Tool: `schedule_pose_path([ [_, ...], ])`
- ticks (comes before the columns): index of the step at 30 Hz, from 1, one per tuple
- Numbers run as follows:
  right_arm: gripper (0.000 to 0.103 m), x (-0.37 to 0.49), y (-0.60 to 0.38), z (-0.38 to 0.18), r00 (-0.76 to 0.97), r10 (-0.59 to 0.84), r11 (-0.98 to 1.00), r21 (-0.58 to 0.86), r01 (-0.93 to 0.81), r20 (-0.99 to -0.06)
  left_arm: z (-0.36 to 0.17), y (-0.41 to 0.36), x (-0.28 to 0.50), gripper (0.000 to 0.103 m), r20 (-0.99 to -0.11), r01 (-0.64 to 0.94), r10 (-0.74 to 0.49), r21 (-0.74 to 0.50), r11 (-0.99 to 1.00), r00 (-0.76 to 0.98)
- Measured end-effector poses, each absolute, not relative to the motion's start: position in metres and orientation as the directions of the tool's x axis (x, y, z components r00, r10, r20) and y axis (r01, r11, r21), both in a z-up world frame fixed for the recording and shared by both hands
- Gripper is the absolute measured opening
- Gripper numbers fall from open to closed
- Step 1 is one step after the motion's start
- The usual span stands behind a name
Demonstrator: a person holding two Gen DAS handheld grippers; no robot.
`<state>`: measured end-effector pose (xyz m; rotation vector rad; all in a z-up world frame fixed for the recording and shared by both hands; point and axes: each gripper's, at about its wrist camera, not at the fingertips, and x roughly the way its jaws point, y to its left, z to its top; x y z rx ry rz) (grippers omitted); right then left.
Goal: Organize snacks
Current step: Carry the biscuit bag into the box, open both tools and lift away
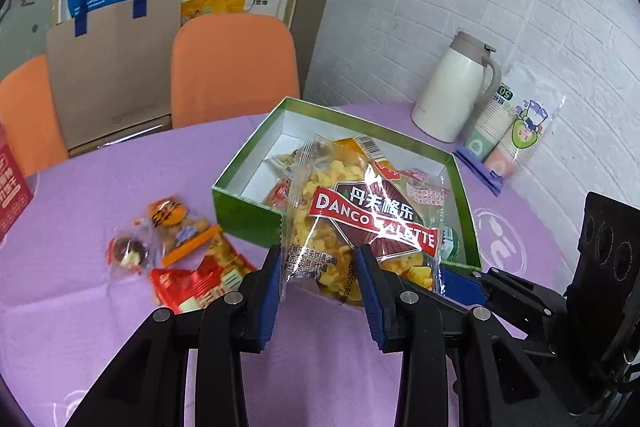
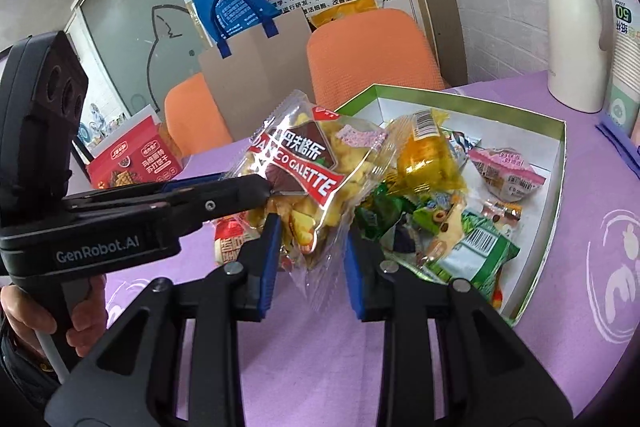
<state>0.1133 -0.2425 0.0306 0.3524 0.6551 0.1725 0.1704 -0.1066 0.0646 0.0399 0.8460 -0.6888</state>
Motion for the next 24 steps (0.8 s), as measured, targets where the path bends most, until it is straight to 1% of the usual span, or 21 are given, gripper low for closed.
schedule_pose_path([
  [6, 0.032, 0.144, -0.261, 0.026, 0.777, 0.258, 0.924, 0.381, -0.025, -0.574, 0.063, -0.139, 0.202, 0.037, -0.709, 0.588, -0.542, -0.22, 0.778, 0.451],
  [10, 0.033, 0.167, -0.267, 0.022, 0.767, 0.258, 0.928, 0.373, -0.026, -0.588, 0.055, -0.148, 0.224, 0.037, -0.718, 0.574, -0.53, -0.222, 0.788, 0.45],
  [13, 0.043, 0.185, -0.269, 0.015, 0.753, 0.227, 0.942, 0.337, -0.009, -0.617, 0.05, -0.151, 0.24, 0.037, -0.722, 0.559, -0.52, -0.221, 0.799, 0.458],
  [15, 0.046, 0.187, -0.267, 0.012, 0.748, 0.172, 0.962, 0.271, 0.01, -0.641, 0.044, -0.153, 0.249, 0.037, -0.73, 0.546, -0.503, -0.213, 0.81, 0.462],
  [16, 0.049, 0.185, -0.266, 0.011, 0.755, 0.165, 0.967, 0.253, 0.002, -0.635, 0.04, -0.152, 0.254, 0.043, -0.734, 0.536, -0.493, -0.209, 0.818, 0.467],
  [17, 0.057, 0.181, -0.265, 0.011, 0.759, 0.152, 0.972, 0.235, 0.001, -0.633, 0.037, -0.153, 0.256, 0.048, -0.738, 0.529, -0.487, -0.208, 0.823, 0.468],
  [18, 0.069, 0.178, -0.266, 0.009, 0.762, 0.14, 0.975, 0.223, 0.006, -0.632, 0.034, -0.151, 0.256, 0.06, -0.738, 0.523, -0.485, -0.211, 0.826, 0.469],
  [19, 0.074, 0.175, -0.266, 0.008, 0.765, 0.132, 0.976, 0.218, 0.011, -0.63, 0.033, -0.148, 0.255, 0.071, -0.73, 0.521, -0.492, -0.218, 0.825, 0.474],
  [20, 0.08, 0.172, -0.267, 0.007, 0.763, 0.132, 0.975, 0.221, 0.015, -0.632, 0.031, -0.147, 0.253, 0.076, -0.723, 0.516, -0.493, -0.22, 0.828, 0.483],
  [21, 0.08, 0.171, -0.268, 0.005, 0.758, 0.137, 0.974, 0.226, 0.015, -0.638, 0.03, -0.145, 0.252, 0.085, -0.718, 0.505, -0.488, -0.218, 0.835, 0.497],
  [22, 0.08, 0.169, -0.269, 0.003, 0.751, 0.141, 0.973, 0.232, 0.016, -0.645, 0.03, -0.142, 0.25, 0.089, -0.714, 0.491, -0.479, -0.214, 0.844, 0.511],
  [24, 0.081, 0.163, -0.27, 0.004, 0.746, 0.136, 0.972, 0.234, 0.026, -0.651, 0.03, -0.141, 0.246, 0.089, -0.716, 0.481, -0.468, -0.209, 0.851, 0.518],
])
